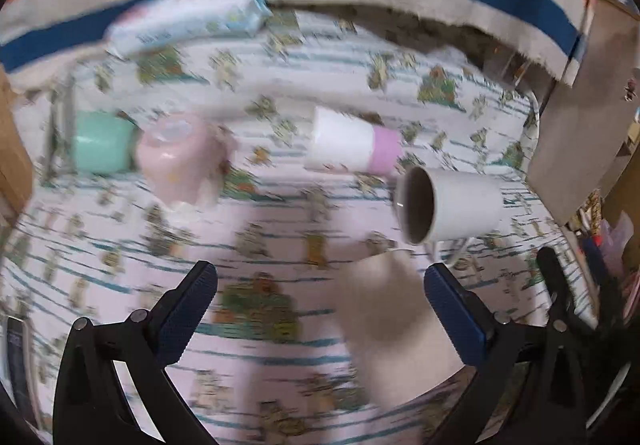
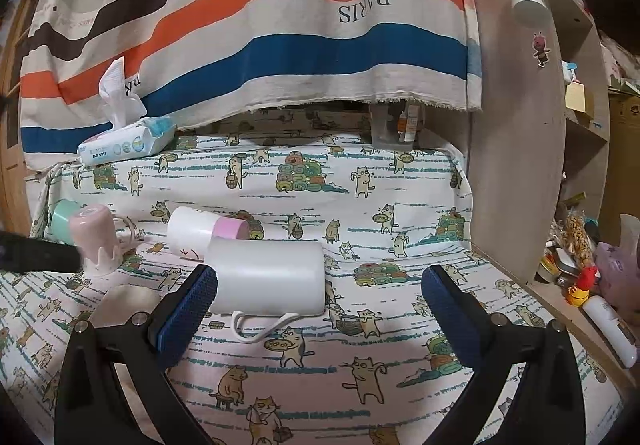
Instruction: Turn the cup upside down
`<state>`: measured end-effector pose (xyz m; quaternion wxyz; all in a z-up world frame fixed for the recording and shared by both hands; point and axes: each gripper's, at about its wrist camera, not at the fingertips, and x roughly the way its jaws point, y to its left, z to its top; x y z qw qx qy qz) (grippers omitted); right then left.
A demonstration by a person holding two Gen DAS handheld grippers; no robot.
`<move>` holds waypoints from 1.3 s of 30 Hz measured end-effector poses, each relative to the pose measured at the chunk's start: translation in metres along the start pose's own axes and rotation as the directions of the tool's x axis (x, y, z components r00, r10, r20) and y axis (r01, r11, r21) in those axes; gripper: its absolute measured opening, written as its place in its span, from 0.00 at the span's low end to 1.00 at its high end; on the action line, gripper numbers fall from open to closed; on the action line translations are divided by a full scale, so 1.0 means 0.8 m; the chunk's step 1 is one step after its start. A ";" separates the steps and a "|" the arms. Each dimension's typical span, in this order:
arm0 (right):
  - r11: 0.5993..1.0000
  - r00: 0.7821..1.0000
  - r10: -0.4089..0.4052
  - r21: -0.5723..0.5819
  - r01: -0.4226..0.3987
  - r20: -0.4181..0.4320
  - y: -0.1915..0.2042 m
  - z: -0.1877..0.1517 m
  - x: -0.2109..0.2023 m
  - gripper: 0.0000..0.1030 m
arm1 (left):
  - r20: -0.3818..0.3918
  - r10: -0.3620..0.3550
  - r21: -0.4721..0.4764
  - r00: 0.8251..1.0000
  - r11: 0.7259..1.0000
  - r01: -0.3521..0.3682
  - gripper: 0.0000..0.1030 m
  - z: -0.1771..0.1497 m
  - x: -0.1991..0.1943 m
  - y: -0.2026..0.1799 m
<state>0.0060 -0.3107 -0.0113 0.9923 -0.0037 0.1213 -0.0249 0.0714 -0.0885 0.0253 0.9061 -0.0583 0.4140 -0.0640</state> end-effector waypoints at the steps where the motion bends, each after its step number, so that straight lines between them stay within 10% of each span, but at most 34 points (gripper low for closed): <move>1: 1.000 1.000 0.000 0.001 0.000 0.000 -0.001 0.000 0.000 1.00 | -0.033 -0.017 -0.019 0.999 1.000 0.016 1.00 0.004 0.010 -0.004; 10: 1.000 1.000 0.007 0.002 -0.007 0.002 -0.002 0.001 -0.002 1.00 | -0.225 -0.096 -0.185 0.969 0.981 0.055 0.88 0.018 0.074 -0.010; 22: 1.000 1.000 0.000 0.005 0.000 0.003 -0.002 0.002 -0.004 1.00 | -0.324 -0.076 -0.171 0.943 0.985 0.021 0.70 0.012 0.111 -0.025; 39: 1.000 1.000 0.001 0.006 -0.001 0.002 -0.004 0.002 -0.003 1.00 | -0.032 0.015 0.035 0.999 0.999 -0.013 0.63 0.034 0.036 -0.043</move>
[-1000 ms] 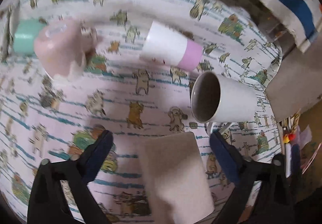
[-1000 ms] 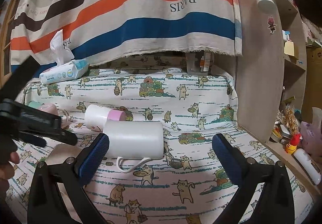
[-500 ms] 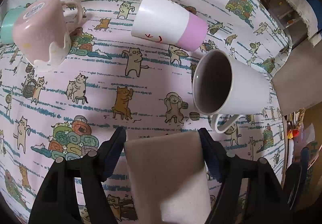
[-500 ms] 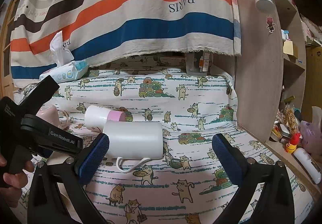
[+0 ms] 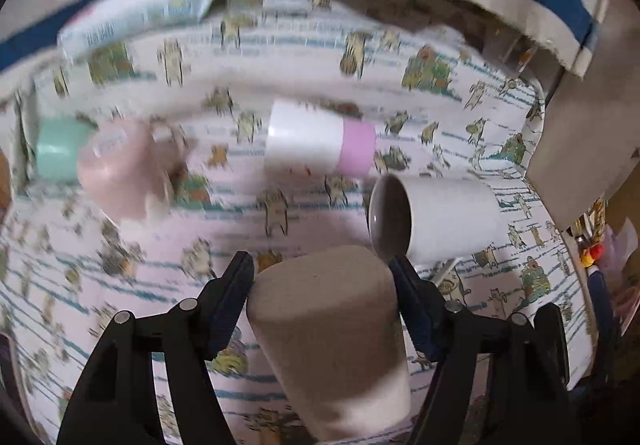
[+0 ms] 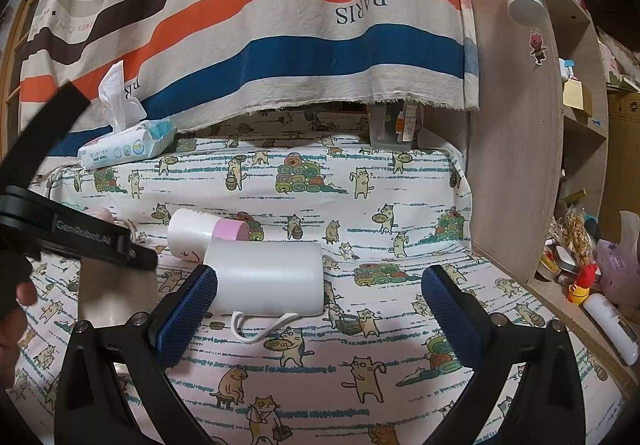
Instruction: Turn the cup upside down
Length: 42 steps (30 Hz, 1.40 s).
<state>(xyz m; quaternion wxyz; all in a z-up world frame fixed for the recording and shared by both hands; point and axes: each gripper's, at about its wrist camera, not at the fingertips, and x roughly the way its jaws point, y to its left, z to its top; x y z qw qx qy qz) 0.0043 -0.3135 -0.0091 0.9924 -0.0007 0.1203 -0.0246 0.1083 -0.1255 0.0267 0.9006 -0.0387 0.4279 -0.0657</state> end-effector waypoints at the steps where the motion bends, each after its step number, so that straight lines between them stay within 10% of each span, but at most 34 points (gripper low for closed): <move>1: 1.000 1.000 0.000 0.000 0.000 0.000 0.000 0.000 0.000 1.00 | 0.021 0.000 0.016 1.000 1.000 -0.001 0.53 -0.001 -0.004 -0.002; 3: 1.000 1.000 0.000 0.001 0.000 0.000 0.000 0.000 0.000 1.00 | 0.070 0.021 0.059 0.997 0.998 -0.025 0.27 -0.003 -0.013 -0.005; 29: 1.000 1.000 0.006 0.005 -0.006 0.002 -0.002 0.001 0.001 1.00 | 0.150 -0.211 0.202 0.966 0.963 0.179 0.37 -0.066 -0.074 -0.041; 34: 1.000 1.000 0.019 0.013 -0.019 0.005 -0.005 0.000 -0.001 1.00 | 0.278 -0.144 0.231 0.950 0.970 0.079 0.71 -0.071 -0.098 -0.039; 42: 0.999 0.999 0.036 0.002 -0.036 -0.005 -0.001 0.000 0.000 1.00 | 0.275 0.028 0.119 0.961 0.991 -0.063 0.70 -0.079 -0.095 0.001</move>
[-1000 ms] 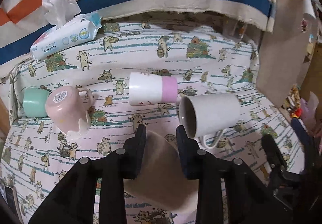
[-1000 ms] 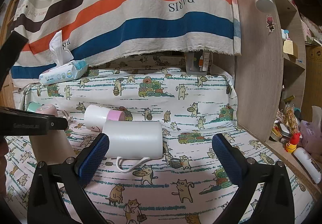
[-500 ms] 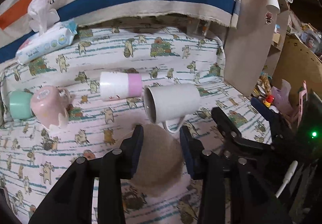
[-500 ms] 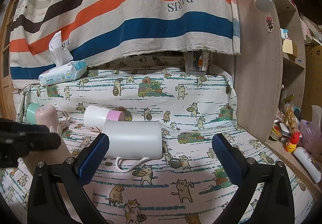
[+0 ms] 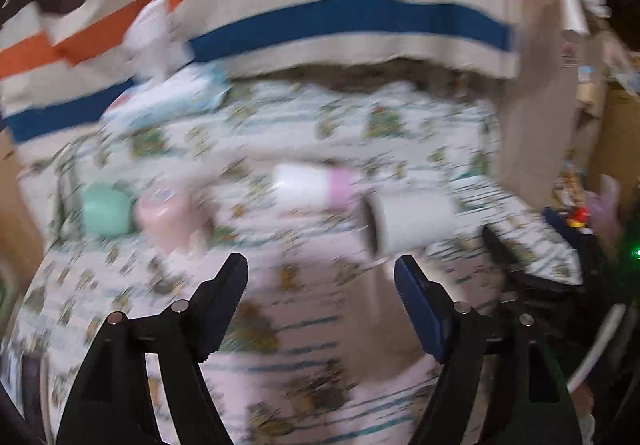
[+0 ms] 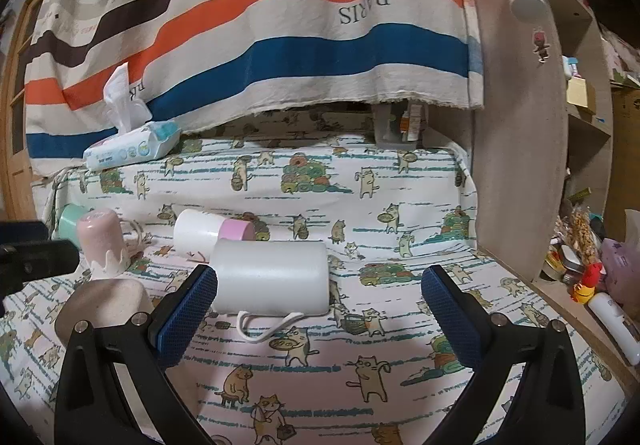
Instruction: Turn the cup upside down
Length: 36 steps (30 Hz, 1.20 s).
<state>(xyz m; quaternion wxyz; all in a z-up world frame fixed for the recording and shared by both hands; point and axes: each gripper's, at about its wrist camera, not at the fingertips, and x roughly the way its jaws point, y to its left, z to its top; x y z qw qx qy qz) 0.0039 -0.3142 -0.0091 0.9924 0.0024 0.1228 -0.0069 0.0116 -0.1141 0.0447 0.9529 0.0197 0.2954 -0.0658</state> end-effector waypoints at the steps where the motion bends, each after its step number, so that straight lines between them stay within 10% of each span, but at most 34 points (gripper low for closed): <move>1: 1.000 1.000 0.017 -0.008 -0.017 -0.002 0.002 0.000 -0.001 1.00 | -0.018 0.024 -0.023 1.000 0.999 -0.025 0.64 -0.004 0.003 0.010; 5: 0.992 0.994 0.112 -0.061 -0.112 -0.010 0.012 -0.003 -0.006 0.98 | -0.050 0.034 -0.063 0.998 0.997 -0.037 0.50 -0.020 0.011 0.035; 15: 0.950 0.907 0.296 -0.012 -0.313 -0.300 0.045 -0.019 0.030 0.34 | -0.098 -0.111 -0.054 0.989 0.993 0.106 0.15 -0.034 0.027 0.016; 19: 0.948 0.894 0.284 -0.036 -0.315 -0.346 0.070 -0.025 0.040 0.32 | -0.074 -0.085 -0.020 0.994 0.996 0.083 0.00 -0.024 0.031 0.015; 36: 0.958 0.880 0.262 -0.005 -0.287 -0.397 0.109 -0.010 0.081 0.13 | -0.046 -0.115 0.020 0.992 0.993 0.116 0.00 -0.004 0.059 0.047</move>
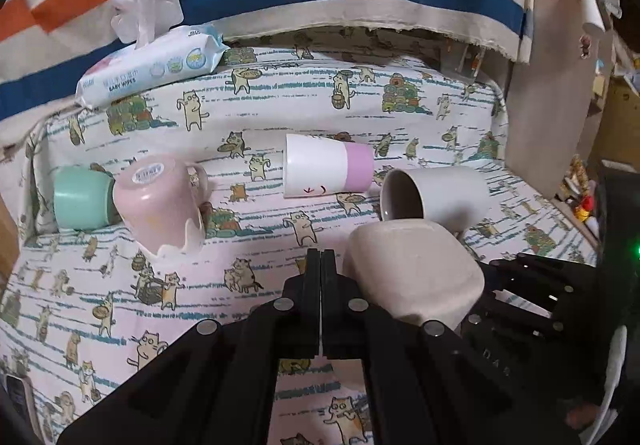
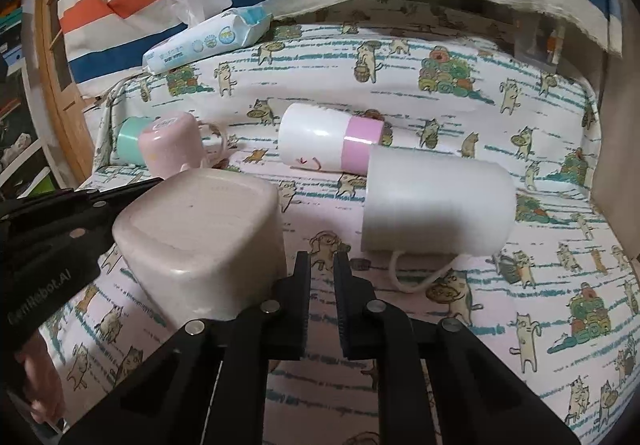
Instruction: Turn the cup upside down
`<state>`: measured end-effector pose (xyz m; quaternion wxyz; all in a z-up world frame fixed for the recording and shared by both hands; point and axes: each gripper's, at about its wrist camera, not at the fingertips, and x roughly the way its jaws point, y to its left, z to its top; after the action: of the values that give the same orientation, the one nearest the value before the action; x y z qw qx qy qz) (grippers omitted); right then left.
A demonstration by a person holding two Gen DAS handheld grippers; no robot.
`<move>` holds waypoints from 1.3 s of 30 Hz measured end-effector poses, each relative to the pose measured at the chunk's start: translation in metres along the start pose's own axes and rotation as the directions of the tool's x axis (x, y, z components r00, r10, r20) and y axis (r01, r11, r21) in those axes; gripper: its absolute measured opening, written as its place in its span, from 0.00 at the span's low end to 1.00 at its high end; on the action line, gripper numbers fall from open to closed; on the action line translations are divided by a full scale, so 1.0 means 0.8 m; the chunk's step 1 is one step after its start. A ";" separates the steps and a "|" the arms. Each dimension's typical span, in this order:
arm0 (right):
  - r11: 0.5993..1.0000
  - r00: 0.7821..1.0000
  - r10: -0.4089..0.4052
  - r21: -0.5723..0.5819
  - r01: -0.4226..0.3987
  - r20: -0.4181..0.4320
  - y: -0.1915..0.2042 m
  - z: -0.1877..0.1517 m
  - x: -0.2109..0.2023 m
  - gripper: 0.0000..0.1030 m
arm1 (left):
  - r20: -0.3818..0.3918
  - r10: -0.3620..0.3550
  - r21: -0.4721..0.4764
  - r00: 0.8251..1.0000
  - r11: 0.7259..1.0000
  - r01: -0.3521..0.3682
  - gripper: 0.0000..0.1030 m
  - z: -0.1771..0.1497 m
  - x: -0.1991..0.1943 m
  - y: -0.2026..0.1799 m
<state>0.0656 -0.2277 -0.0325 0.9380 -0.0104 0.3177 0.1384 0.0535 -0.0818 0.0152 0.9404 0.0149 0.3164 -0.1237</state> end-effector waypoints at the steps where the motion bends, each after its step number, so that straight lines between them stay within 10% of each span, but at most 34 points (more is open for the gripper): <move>1: 1.000 1.000 0.007 0.001 -0.007 0.003 -0.001 -0.002 -0.002 0.13 | 0.013 0.006 0.011 1.000 1.000 -0.007 0.00 -0.003 -0.005 0.000; 17: 0.969 0.973 0.231 -0.091 -0.230 0.006 0.010 -0.038 -0.071 0.13 | -0.049 -0.085 0.030 0.995 0.996 0.087 0.00 -0.069 -0.051 0.004; 35: 0.982 0.983 0.181 -0.056 -0.181 0.004 0.010 -0.021 -0.034 0.13 | -0.058 -0.111 0.005 0.992 0.994 0.112 0.00 -0.054 -0.007 -0.007; 39: 0.988 0.989 0.139 -0.077 -0.135 0.051 0.009 -0.023 -0.039 0.13 | -0.020 -0.092 0.017 0.996 0.996 0.092 0.24 -0.055 -0.014 -0.002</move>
<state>0.0294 -0.2305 -0.0278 0.9337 -0.0192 0.2860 0.2145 0.0184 -0.0759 -0.0127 0.9305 0.0098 0.3246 -0.1696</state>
